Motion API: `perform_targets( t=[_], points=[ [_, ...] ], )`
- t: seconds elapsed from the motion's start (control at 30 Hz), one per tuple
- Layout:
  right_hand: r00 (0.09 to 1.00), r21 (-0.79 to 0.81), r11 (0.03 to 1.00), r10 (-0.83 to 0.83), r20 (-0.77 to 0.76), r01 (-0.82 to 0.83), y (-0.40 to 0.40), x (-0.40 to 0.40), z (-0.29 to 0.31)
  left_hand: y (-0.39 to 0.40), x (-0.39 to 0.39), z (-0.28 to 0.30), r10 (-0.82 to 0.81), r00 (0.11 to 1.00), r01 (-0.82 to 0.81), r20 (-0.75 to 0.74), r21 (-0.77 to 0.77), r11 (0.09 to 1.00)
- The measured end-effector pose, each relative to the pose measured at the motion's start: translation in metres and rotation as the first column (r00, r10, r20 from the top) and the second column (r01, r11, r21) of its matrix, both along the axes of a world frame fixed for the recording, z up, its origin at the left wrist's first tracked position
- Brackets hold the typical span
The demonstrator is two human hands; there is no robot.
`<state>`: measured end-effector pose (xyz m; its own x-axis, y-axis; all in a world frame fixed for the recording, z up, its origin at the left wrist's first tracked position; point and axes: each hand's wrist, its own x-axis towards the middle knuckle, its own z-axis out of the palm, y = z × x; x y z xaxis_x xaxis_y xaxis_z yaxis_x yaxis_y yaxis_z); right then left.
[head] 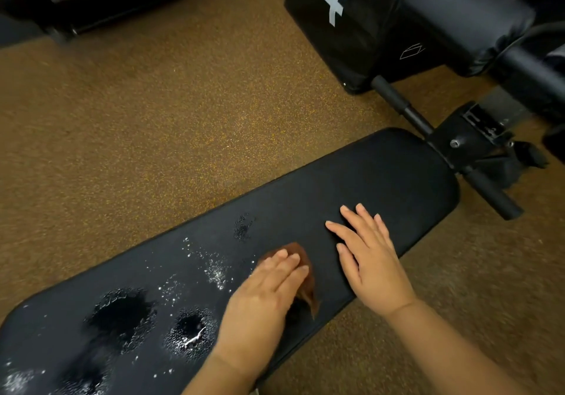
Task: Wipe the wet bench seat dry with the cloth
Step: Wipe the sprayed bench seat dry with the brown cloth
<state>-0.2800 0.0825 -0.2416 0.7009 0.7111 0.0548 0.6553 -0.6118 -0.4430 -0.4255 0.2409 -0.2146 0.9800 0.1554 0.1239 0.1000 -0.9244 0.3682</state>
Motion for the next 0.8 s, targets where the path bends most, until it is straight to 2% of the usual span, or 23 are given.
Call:
perform_targets(
  t=[0.07, 0.1, 0.2, 0.27, 0.37, 0.47, 0.53, 0.6, 0.67, 0.7, 0.8],
  points=[
    [1.0, 0.003, 1.0, 0.0, 0.01, 0.0, 0.0, 0.001, -0.001, 0.026, 0.009, -0.004, 0.039, 0.999, -0.039, 0.008, 0.053, 0.998],
    [1.0, 0.007, 1.0, -0.004, 0.012, 0.004, 0.0, 0.001, -0.002, 0.038, 0.018, -0.005, 0.119, 0.993, -0.119, 0.006, 0.052, 0.992],
    [1.0, 0.019, 1.0, -0.017, 0.008, 0.017, 0.001, -0.001, -0.002, 0.049, 0.047, -0.007, 0.434, 0.898, -0.438, -0.071, -0.067, 0.896],
    [1.0, 0.024, 1.0, -0.015, 0.006, 0.014, 0.001, -0.001, -0.003, 0.031, 0.055, -0.005, 0.524, 0.848, -0.53, -0.083, -0.176, 0.83],
    [1.0, 0.01, 1.0, -0.002, 0.003, 0.002, 0.0, 0.0, -0.003, -0.017, 0.042, -0.006, 0.483, 0.874, -0.481, -0.054, -0.232, 0.845],
    [1.0, -0.008, 1.0, -0.006, -0.016, 0.006, 0.001, 0.0, -0.001, -0.052, 0.018, -0.001, 0.263, 0.965, -0.256, -0.002, -0.233, 0.938],
    [1.0, 0.005, 1.0, -0.01, -0.03, 0.01, 0.001, 0.001, 0.0, -0.035, 0.018, -0.005, 0.14, 0.99, -0.136, 0.014, -0.169, 0.976],
    [1.0, 0.028, 0.999, -0.016, -0.026, 0.017, 0.0, 0.001, -0.001, -0.004, 0.03, -0.008, 0.203, 0.979, -0.201, 0.001, -0.131, 0.971],
    [0.999, 0.042, 0.999, -0.03, -0.028, 0.031, 0.001, 0.001, 0.0, 0.018, 0.046, -0.005, 0.402, 0.913, -0.406, -0.063, -0.224, 0.886],
    [0.999, 0.042, 0.999, -0.031, -0.033, 0.032, 0.001, 0.0, 0.0, 0.017, 0.052, -0.003, 0.451, 0.888, -0.457, -0.085, -0.266, 0.849],
    [0.998, 0.054, 0.998, -0.021, -0.054, 0.024, 0.001, 0.002, -0.001, -0.012, 0.052, -0.008, 0.351, 0.935, -0.35, -0.045, -0.266, 0.898]
  ],
)
